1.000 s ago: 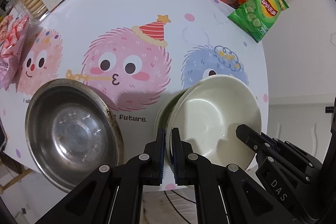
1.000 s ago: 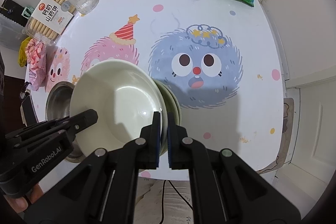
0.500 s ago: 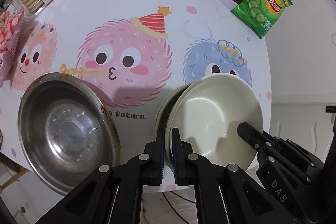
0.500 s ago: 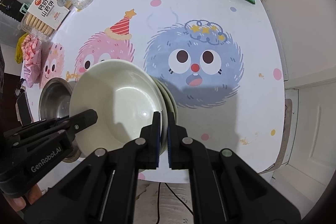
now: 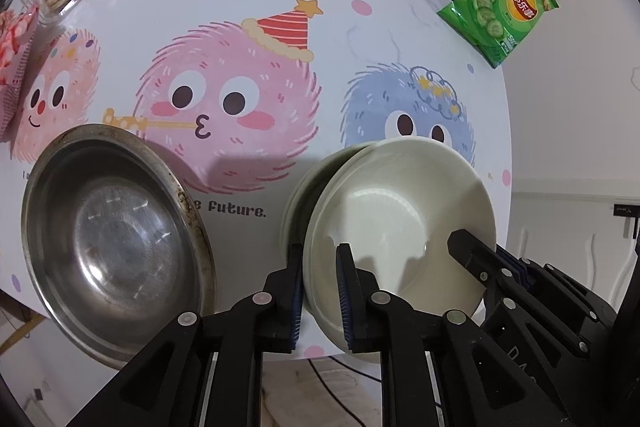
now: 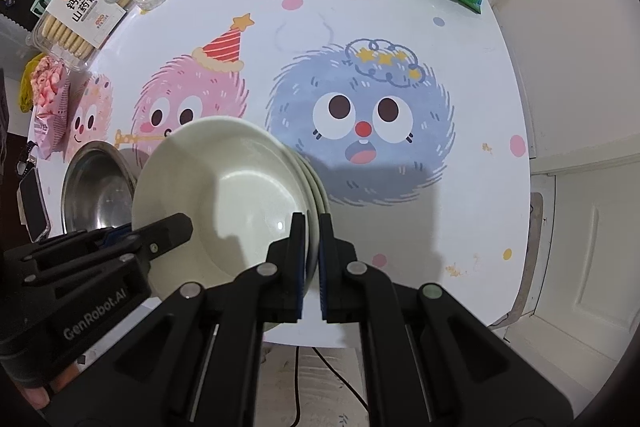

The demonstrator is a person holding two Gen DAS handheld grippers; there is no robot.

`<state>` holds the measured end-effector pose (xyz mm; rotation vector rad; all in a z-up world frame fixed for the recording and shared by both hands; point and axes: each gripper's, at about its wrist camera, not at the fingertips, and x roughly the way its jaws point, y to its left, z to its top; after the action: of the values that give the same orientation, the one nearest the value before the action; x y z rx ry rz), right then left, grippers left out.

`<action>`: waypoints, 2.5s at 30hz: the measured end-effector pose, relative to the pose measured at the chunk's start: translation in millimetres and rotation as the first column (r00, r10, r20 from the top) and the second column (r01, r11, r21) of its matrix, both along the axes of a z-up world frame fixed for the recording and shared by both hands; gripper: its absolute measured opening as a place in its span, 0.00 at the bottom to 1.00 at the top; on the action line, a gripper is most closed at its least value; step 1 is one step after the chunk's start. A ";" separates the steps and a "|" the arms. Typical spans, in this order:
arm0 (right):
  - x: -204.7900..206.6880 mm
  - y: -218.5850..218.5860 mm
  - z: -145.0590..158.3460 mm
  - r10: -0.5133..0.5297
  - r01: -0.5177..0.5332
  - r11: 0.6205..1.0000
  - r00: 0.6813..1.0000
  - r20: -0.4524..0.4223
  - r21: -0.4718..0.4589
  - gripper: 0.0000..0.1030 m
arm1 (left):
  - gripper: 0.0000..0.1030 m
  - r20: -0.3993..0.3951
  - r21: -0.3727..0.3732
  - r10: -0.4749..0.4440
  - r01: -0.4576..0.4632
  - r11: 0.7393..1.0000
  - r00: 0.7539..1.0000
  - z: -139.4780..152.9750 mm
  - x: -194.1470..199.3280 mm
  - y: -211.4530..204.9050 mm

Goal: Organize plates and bowls
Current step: 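Lower the cream bowl onto the stacked green bowls with both grippers, then open both grippers and reposition them around the rim of the bowl stack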

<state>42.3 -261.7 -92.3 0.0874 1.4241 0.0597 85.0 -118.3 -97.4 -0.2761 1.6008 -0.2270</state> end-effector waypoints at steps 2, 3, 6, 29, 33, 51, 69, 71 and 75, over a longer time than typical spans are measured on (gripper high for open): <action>0.3 1.4 0.1 0.007 -0.007 1.000 1.000 -0.002 -0.010 0.07 | 0.20 -0.004 -0.011 0.007 -0.007 1.000 1.000 1.1 0.4 0.1; 0.2 1.8 0.0 0.009 -0.009 1.000 1.000 -0.003 -0.013 0.07 | 0.20 -0.001 -0.013 0.010 -0.010 1.000 1.000 2.5 0.8 0.5; 0.5 2.9 -0.4 0.013 -0.013 1.000 1.000 -0.006 -0.020 0.07 | 0.23 0.012 -0.020 0.018 -0.017 1.000 1.000 7.1 2.4 2.7; 5.4 1.8 -3.9 -0.017 0.016 1.000 0.999 -0.034 -0.021 0.17 | 0.33 0.067 -0.067 0.033 -0.029 0.997 0.997 31.8 7.0 15.1; 2.8 -0.3 3.1 -0.016 0.016 1.000 1.000 -0.018 -0.008 0.41 | 0.46 0.074 -0.082 0.033 -0.027 0.996 0.997 35.8 2.8 20.3; -18.4 -50.8 3.1 -0.138 0.145 0.975 0.989 -0.058 0.169 0.63 | 0.81 -0.028 -0.159 0.103 -0.106 0.982 0.994 2.7 -16.3 19.9; -1.8 -46.0 -43.3 -0.144 0.167 0.962 0.982 -0.122 0.216 0.62 | 0.79 -0.054 -0.160 0.282 -0.287 0.944 0.958 -28.6 -14.3 24.4; 0.1 -45.4 -48.6 -0.137 0.163 0.963 0.982 -0.130 0.215 0.62 | 0.76 -0.067 -0.166 0.279 -0.287 0.944 0.958 -32.8 -14.5 22.0; 2.1 -46.6 -56.1 -0.135 0.165 0.960 0.980 -0.146 0.224 0.62 | 0.54 -0.073 -0.149 0.270 -0.279 0.949 0.960 -37.6 -16.7 19.3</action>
<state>44.5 -308.3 -148.5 0.4017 1.5312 0.0987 68.3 -99.0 -135.0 -0.6280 1.5775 -0.1321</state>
